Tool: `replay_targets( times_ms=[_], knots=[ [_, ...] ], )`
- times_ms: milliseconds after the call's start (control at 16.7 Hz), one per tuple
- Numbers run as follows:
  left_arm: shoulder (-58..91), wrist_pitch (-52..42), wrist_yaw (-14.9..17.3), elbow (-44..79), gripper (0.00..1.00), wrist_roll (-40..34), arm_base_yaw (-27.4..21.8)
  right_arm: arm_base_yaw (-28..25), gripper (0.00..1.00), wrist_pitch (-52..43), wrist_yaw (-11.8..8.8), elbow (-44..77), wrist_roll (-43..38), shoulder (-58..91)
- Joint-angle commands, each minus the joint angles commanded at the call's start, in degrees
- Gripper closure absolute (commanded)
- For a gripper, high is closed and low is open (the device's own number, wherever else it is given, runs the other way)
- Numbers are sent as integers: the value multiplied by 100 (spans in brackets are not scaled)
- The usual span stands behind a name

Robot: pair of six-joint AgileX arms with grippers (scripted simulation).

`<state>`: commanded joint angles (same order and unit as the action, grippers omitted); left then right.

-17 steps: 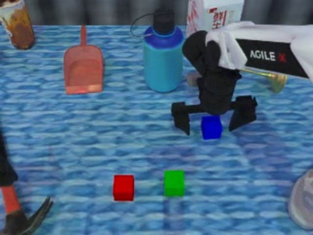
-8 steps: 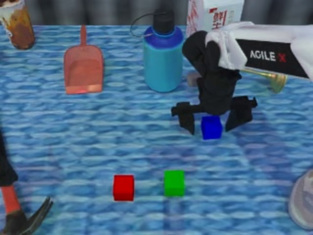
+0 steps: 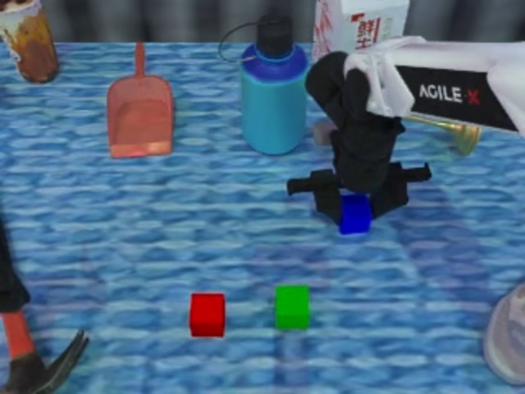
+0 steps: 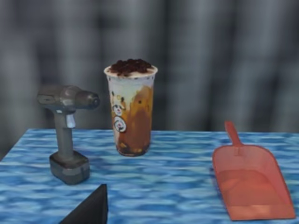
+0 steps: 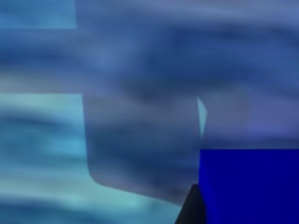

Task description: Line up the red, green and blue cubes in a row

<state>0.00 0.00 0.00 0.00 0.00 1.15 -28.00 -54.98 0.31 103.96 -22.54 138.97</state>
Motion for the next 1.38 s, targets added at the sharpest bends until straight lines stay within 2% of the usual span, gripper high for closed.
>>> replay_targets(
  times_ms=[540,960,1380],
  knots=[
    [0,0,0,0,0,0,0,15,100,-47,29,30,14,-94],
    [0,0,0,0,0,0,0,-29,100,-1239,25,815,18,-465],
    [0,0,0,0,0,0,0,-36,100,-1285,23,794,-32,-583]
  ],
)
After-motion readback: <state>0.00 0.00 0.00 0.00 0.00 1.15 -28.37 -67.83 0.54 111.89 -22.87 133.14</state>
